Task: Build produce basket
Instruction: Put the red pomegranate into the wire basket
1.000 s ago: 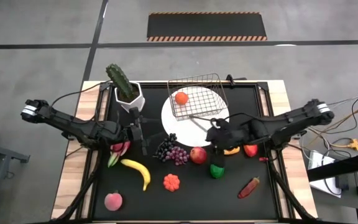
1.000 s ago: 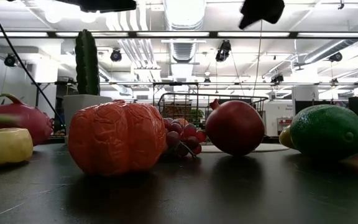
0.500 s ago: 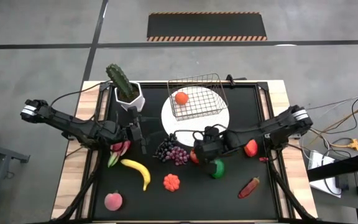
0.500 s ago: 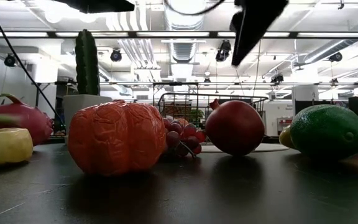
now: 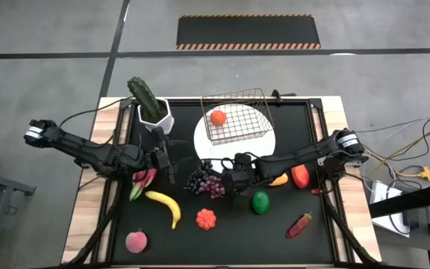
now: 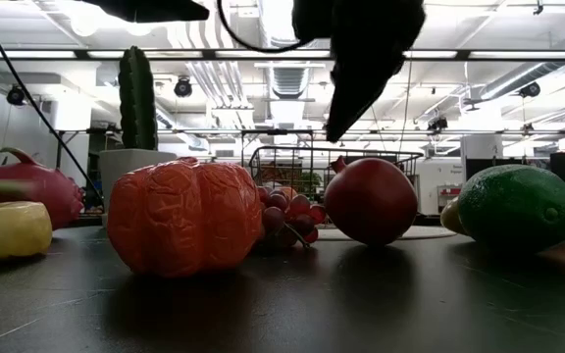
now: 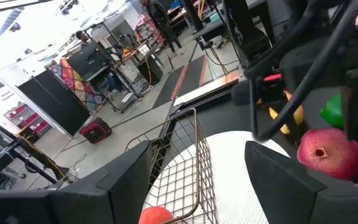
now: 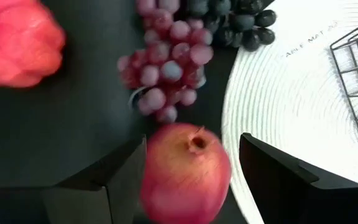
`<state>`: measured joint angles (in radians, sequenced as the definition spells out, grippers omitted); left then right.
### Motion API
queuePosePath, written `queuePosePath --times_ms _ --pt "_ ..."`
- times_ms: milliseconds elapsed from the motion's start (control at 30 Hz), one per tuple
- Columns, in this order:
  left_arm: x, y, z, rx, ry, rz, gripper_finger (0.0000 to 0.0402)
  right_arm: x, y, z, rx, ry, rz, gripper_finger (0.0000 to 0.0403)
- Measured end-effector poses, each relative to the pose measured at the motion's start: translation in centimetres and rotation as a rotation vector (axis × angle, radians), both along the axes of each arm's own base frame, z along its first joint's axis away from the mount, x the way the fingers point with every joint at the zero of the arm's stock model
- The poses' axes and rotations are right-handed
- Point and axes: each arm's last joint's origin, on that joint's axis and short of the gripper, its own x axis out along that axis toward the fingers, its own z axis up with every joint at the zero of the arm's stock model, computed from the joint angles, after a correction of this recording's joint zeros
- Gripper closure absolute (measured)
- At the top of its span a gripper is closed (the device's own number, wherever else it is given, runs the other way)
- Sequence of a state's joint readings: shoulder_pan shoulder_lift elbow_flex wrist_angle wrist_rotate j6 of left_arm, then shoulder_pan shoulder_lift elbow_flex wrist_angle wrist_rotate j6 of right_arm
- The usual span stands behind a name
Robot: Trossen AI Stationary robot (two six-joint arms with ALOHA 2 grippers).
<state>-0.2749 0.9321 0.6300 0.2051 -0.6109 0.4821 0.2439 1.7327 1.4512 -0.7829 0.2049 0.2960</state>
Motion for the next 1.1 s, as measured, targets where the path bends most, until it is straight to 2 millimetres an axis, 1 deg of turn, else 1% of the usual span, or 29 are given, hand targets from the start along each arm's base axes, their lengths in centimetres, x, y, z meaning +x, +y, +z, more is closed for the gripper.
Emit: queuePosePath --times_ms 133,200,300,400,567,667,833,967,1100 --pt "0.0 0.0 0.0 0.006 0.004 0.000 0.0162 0.3 -0.3 -0.3 0.004 -0.018 -0.001 0.0171" --pt "0.0 0.0 -0.1 0.007 0.008 0.000 0.0162 0.4 -0.4 -0.2 0.004 -0.055 0.011 0.0172" --pt "0.0 0.0 -0.1 0.007 0.008 0.000 0.0162 0.2 -0.5 -0.7 0.006 -0.105 0.027 0.0172" --pt "0.0 0.0 -0.1 0.007 0.008 0.000 0.0162 -0.5 -0.6 -1.4 0.010 -0.124 0.032 0.0172" --pt "0.0 0.0 -0.1 0.004 0.007 0.000 0.0162 -1.7 -1.1 -3.3 0.019 -0.118 0.006 0.0173" --pt "0.0 0.0 -0.1 0.000 0.006 0.000 0.0162 -1.9 -1.1 -4.1 0.034 -0.154 -0.005 0.0174" --pt "0.0 0.0 -0.1 -0.001 0.006 0.000 0.0162 -2.3 -1.2 -5.1 0.042 -0.165 -0.015 0.0177" --pt "0.0 0.0 -0.1 -0.002 0.005 0.000 0.0162 -2.5 -1.3 -5.7 0.051 -0.166 -0.033 0.0196" --pt "0.0 0.0 -0.1 -0.002 0.006 0.000 0.0162 -2.6 -1.3 -5.8 0.057 -0.164 -0.046 0.0235"
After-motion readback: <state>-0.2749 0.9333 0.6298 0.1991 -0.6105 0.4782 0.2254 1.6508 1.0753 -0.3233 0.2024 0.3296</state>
